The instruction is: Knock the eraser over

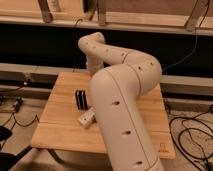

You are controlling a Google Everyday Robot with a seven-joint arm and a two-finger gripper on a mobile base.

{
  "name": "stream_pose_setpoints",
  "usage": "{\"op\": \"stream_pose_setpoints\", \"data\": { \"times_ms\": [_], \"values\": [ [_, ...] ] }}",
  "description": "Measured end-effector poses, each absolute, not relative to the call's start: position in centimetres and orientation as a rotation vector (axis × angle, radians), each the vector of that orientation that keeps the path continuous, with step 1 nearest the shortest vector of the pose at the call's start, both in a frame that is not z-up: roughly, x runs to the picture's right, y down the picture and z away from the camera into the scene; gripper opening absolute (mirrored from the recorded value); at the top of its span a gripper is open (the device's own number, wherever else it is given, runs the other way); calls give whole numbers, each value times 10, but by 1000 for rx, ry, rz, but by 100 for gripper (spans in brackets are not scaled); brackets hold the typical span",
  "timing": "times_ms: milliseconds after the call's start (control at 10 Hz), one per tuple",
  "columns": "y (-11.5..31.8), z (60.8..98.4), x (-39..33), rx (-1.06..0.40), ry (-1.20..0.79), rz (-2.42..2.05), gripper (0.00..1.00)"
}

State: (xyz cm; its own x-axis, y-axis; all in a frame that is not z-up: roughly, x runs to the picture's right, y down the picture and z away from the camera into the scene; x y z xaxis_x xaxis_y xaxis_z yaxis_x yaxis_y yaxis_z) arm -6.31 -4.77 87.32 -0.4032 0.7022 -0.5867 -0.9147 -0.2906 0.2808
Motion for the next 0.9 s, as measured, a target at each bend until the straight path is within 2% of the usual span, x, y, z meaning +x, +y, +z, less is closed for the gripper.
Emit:
{"op": "stream_pose_setpoints", "data": {
  "times_ms": [400,900],
  "values": [
    [-36,842,-112,-501,621,1730,0],
    [11,785,-112,-524,613,1676,0]
  ]
}}
